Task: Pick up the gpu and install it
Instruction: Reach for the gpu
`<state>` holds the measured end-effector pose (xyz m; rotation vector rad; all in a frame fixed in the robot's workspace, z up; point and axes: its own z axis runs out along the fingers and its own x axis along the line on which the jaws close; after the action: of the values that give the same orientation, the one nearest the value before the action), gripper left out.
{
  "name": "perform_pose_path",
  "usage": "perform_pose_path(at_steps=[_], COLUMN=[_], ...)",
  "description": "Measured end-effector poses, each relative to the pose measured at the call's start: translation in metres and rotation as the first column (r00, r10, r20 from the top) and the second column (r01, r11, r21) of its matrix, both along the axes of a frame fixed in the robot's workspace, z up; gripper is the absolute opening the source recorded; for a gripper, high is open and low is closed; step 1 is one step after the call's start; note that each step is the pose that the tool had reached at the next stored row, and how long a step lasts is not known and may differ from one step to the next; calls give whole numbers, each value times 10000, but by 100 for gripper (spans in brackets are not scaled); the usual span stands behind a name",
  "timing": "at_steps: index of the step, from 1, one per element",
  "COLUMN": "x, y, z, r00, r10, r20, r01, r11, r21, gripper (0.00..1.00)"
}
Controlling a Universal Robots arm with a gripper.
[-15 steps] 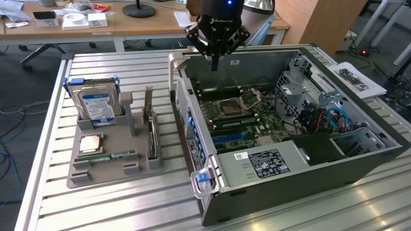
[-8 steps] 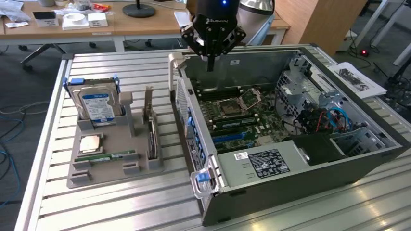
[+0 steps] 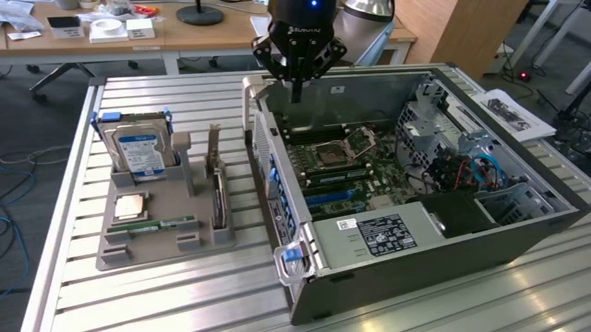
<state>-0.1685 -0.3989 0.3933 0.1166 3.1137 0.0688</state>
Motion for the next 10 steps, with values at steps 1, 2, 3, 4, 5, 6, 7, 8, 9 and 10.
perform_pose_path(at_steps=[1, 2, 3, 4, 5, 6, 7, 8, 9, 10], x=[-12, -25, -37, -48, -58, -68, -78, -88, -98, -106], y=[0, 0, 0, 0, 0, 0, 0, 0, 0, 0], z=[0, 0, 0, 0, 0, 0, 0, 0, 0, 0], r00=[10000, 10000, 10000, 10000, 10000, 10000, 10000, 10000, 10000, 10000], r10=[0, 0, 0, 0, -1, 0, 0, -1, -1, 0], r20=[0, 0, 0, 0, 0, -1, 0, 0, 0, 0], r01=[0, 0, 0, 0, 1, 0, 0, 1, 1, 0], r11=[10000, 10000, 10000, 10000, 10000, 10000, 10000, 10000, 10000, 10000], r21=[0, 1, 0, 0, 0, 0, 1, 0, 0, 0], gripper=[11, 11, 11, 11, 11, 11, 11, 11, 11, 11])
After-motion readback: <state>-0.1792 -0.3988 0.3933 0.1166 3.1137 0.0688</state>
